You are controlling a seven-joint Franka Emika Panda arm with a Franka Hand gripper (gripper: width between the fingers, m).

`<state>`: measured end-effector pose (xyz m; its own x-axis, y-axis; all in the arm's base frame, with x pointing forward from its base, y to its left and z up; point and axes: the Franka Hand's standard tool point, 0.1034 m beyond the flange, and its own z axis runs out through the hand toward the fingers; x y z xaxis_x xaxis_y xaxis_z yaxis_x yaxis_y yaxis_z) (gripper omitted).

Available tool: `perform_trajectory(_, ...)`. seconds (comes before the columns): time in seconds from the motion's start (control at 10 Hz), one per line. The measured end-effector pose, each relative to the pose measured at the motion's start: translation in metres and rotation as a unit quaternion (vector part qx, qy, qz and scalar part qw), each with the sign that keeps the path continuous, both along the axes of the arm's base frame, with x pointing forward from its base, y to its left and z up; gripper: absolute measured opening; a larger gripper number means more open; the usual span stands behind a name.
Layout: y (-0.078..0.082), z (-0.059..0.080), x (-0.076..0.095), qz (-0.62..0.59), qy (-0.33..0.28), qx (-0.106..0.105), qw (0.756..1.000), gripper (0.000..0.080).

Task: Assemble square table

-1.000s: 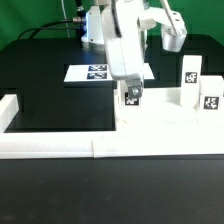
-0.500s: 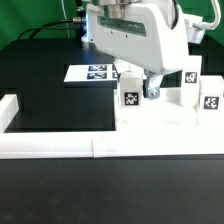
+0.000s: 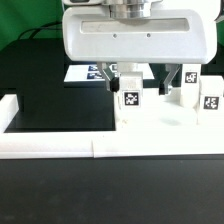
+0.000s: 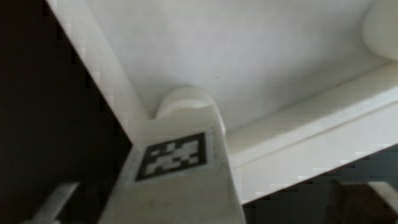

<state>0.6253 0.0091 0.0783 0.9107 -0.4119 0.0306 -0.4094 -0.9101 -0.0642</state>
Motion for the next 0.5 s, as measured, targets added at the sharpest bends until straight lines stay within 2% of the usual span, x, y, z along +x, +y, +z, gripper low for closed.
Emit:
perform_trajectory(0.2, -0.0001, 0.0, 0.0, -0.015, 0.001, 0.001, 1.0, 0.0327)
perform_trajectory(0.5, -0.0013, -0.0001, -0.0001, -0.146, 0.007, 0.008, 0.989, 0.0292)
